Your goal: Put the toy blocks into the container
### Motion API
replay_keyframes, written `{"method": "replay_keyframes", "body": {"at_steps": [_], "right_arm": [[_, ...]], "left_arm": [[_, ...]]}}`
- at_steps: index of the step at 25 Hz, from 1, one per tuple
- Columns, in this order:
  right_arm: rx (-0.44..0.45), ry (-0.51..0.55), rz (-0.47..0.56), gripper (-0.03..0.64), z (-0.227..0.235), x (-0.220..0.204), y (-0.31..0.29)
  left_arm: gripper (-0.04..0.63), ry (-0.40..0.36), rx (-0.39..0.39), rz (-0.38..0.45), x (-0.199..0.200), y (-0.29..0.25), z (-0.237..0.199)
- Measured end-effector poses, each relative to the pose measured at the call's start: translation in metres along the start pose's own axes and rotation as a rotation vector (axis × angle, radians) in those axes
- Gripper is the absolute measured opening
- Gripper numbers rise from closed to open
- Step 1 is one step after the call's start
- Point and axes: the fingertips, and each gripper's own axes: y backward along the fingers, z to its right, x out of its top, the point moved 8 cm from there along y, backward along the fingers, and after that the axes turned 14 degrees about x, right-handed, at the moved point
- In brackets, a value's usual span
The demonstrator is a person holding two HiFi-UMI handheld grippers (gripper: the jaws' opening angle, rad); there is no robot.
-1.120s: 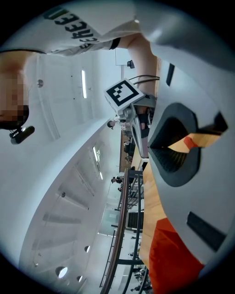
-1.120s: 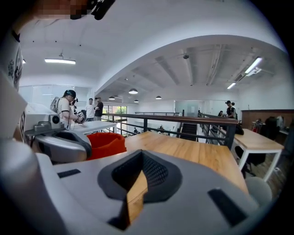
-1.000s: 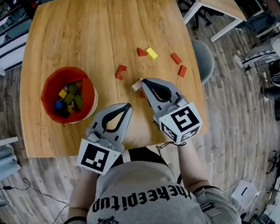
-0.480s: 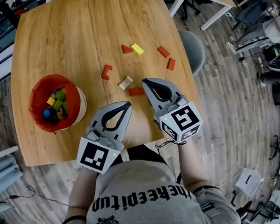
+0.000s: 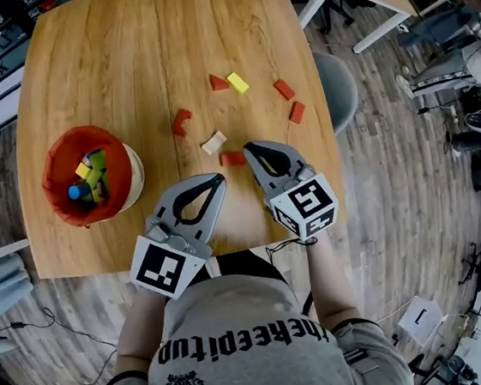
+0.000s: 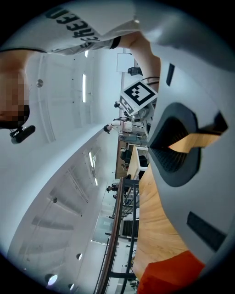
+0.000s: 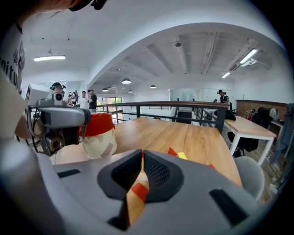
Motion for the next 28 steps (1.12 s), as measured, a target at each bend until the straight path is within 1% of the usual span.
{"method": "replay_keyframes", "body": {"at_steps": [6, 8, 10, 11, 22, 28], "right_arm": [[0.070, -0.023, -0.075, 0.019, 0.014, -0.023, -0.014], [0.096, -0.026, -0.097, 0.036, 0.017, -0.030, -0.019], [0.122, -0.022, -0.123, 0.077, 0.020, -0.036, -0.024], [0.136, -0.018, -0.139, 0.085, 0.022, -0.038, -0.027], [0.295, 0.025, -0.293, 0.152, 0.030, -0.066, -0.052], [0.347, 0.068, -0.381, 0.183, 0.032, -0.081, -0.063]], "left_arm": [[0.012, 0.022, 0.055, -0.024, -0.006, -0.005, -0.002], [0.012, 0.029, 0.072, -0.032, -0.009, -0.008, -0.003], [0.013, 0.035, 0.088, -0.039, -0.011, -0.010, -0.004], [0.012, 0.037, 0.096, -0.042, -0.012, -0.011, -0.004], [0.012, 0.061, 0.151, -0.063, -0.020, -0.022, -0.009], [0.012, 0.070, 0.169, -0.073, -0.024, -0.026, -0.012]]}}
